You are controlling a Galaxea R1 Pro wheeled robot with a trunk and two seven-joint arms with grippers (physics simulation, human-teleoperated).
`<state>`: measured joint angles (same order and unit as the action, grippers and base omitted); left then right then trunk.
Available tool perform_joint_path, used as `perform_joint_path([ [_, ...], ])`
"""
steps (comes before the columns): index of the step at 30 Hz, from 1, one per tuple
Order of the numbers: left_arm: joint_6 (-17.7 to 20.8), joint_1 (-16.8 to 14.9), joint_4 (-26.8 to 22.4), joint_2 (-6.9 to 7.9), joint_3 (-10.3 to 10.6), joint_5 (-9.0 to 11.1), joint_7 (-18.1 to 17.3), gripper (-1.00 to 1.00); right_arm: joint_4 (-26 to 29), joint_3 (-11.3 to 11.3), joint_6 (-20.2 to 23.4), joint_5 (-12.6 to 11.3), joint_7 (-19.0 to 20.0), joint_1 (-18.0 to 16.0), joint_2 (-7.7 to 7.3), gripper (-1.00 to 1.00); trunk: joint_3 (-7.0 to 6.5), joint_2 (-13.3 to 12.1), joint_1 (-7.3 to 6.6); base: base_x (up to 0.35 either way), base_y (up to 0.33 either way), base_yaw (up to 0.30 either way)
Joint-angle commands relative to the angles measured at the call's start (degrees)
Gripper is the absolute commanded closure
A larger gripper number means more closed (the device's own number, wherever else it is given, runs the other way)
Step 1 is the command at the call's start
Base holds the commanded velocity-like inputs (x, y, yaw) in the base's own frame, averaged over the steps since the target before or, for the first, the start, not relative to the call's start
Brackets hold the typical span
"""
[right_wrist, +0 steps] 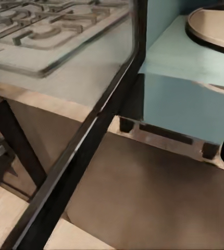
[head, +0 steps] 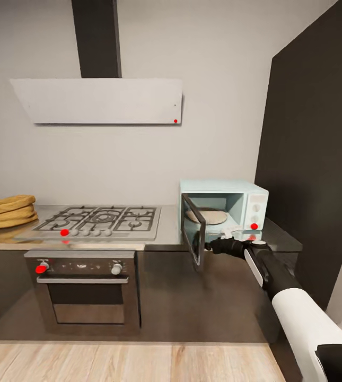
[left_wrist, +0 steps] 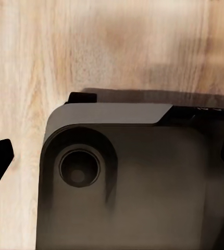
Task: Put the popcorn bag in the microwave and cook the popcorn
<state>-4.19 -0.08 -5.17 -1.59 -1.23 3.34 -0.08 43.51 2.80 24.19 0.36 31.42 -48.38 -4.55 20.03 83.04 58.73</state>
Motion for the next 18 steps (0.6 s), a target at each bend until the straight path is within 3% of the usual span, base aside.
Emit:
perform_joint_path([
  [1, -0.1, 0.0, 0.0, -0.04, -0.1, 0.3, 0.0, -1.0, 0.1, 0.1, 0.4, 0.0, 0.1, 0.0, -0.02, -1.0, 0.06, 0.0, 0.0, 0.0, 0.322, 0.0],
  [10, -0.1, 0.0, 0.0, -0.08, -0.1, 0.3, 0.0, -1.0, 0.1, 0.1, 0.3, 0.1, 0.2, 0.0, -0.19, -1.0, 0.06, 0.0, 0.0, 0.0, 0.265, 0.0],
  [18, -0.1, 0.0, 0.0, -0.08, -0.1, 0.3, 0.0, -1.0, 0.1, 0.1, 0.3, 0.3, -0.1, 0.0, -0.25, -1.0, 0.06, 0.0, 0.0, 0.0, 0.045, 0.0],
])
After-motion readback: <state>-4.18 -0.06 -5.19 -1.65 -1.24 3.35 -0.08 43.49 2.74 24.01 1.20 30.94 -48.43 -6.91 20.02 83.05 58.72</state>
